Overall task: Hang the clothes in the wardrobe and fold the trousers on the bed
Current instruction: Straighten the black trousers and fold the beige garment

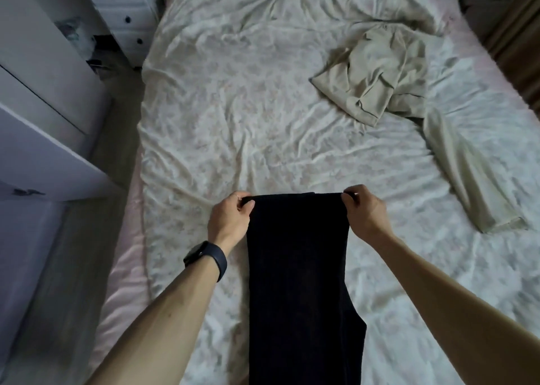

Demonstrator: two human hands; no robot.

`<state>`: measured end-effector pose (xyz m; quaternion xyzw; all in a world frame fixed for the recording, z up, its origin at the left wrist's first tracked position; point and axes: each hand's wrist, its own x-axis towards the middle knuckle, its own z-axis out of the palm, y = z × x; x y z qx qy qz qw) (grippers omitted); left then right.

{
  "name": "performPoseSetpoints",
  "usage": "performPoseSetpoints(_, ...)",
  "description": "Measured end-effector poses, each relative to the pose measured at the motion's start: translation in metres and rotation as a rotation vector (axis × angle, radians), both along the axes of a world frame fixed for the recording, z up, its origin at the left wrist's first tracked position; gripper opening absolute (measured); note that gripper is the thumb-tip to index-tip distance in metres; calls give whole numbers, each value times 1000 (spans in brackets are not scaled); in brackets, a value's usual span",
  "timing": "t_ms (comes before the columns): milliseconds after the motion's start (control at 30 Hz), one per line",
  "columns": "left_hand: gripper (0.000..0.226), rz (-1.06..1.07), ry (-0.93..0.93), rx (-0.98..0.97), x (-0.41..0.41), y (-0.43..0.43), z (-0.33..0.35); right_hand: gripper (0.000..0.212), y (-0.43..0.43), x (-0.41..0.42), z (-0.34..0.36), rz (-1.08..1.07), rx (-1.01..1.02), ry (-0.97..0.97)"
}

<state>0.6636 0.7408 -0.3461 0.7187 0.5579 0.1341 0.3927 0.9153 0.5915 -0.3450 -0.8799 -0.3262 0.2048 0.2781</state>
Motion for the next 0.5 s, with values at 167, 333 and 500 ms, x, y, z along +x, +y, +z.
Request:
performPoseSetpoints(167, 19, 39, 58, -16, 30, 36, -66, 23, 37, 30, -67, -41, 6, 90)
performPoseSetpoints(333, 35, -52, 200, -205, 41, 57, -101, 28, 60, 43, -108, -47, -124, 167)
performPoseSetpoints(500, 50, -138, 228, 480, 41, -2, -102, 49, 21, -2, -109, -98, 22, -63)
